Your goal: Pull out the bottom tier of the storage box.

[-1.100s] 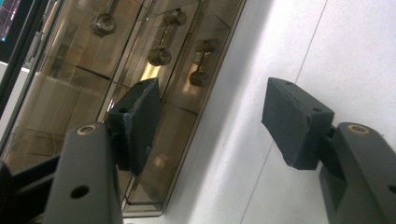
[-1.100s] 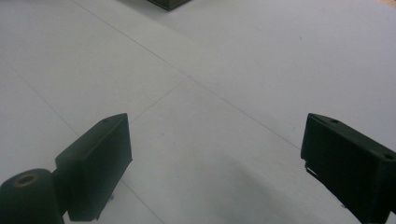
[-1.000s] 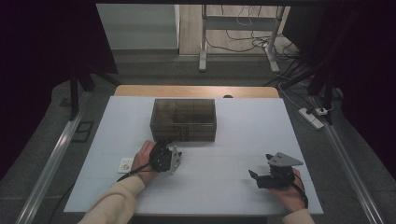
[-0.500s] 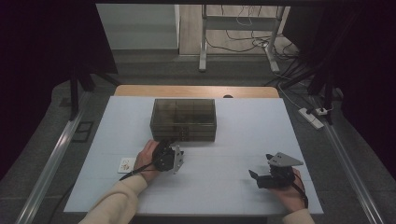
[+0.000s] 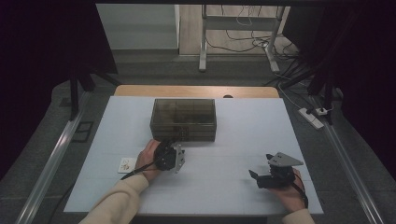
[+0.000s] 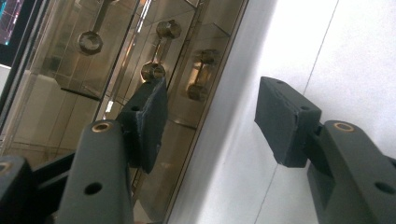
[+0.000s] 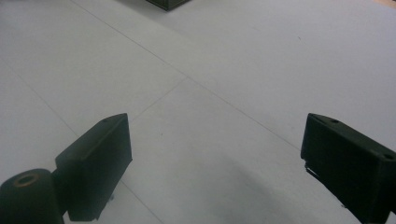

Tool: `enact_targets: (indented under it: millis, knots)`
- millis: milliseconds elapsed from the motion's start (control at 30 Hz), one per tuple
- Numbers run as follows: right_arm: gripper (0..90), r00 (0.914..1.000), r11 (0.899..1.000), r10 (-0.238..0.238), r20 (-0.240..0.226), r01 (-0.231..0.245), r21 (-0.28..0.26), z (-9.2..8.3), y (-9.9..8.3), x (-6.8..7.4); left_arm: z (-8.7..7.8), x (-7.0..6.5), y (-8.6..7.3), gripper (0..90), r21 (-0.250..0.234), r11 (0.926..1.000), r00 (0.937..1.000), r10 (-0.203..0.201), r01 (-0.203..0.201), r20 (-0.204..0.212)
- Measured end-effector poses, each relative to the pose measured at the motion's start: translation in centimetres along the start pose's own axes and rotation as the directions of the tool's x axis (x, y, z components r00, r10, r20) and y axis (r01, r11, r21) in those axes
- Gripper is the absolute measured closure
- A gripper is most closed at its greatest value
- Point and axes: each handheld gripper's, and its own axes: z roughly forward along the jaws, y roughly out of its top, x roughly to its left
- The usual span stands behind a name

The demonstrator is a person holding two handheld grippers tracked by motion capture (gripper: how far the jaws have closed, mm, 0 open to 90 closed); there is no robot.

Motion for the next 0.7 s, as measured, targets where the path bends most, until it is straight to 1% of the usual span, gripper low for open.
enact_targets:
  millis: [67,100,133,333,367,700]
  knots:
    - [8.5,1.0000,1.000,0.000,0.000,0.000,0.000,0.00,0.00,0.01,0.07,0.00,0.03,43.7,0.004,1.0000,1.0000,0.002,-0.002,-0.001]
    - [8.5,1.0000,1.000,0.000,0.000,0.000,0.000,-0.01,0.00,0.00,0.16,-0.07,0.03,44.0,-0.005,0.9999,1.0000,-0.010,0.010,-0.002]
    - [8.5,1.0000,1.000,0.001,0.000,-0.001,0.000,-0.01,0.00,0.00,0.11,0.01,0.05,44.2,0.005,1.0000,1.0000,0.001,-0.001,-0.002]
    - [8.5,1.0000,1.000,0.001,0.001,-0.001,-0.001,-0.01,0.01,0.02,0.24,0.02,0.14,45.5,0.004,1.0000,1.0000,-0.005,0.005,-0.009]
    - [8.5,1.0000,1.000,0.001,0.001,-0.001,-0.001,0.00,0.01,0.02,0.32,-0.04,0.14,45.5,-0.002,0.9999,0.9999,-0.012,0.012,-0.010]
    - [8.5,1.0000,1.000,0.001,0.001,-0.001,-0.002,0.02,0.04,0.03,0.59,-0.02,0.28,48.1,0.010,1.0000,0.9999,-0.001,0.001,-0.014]
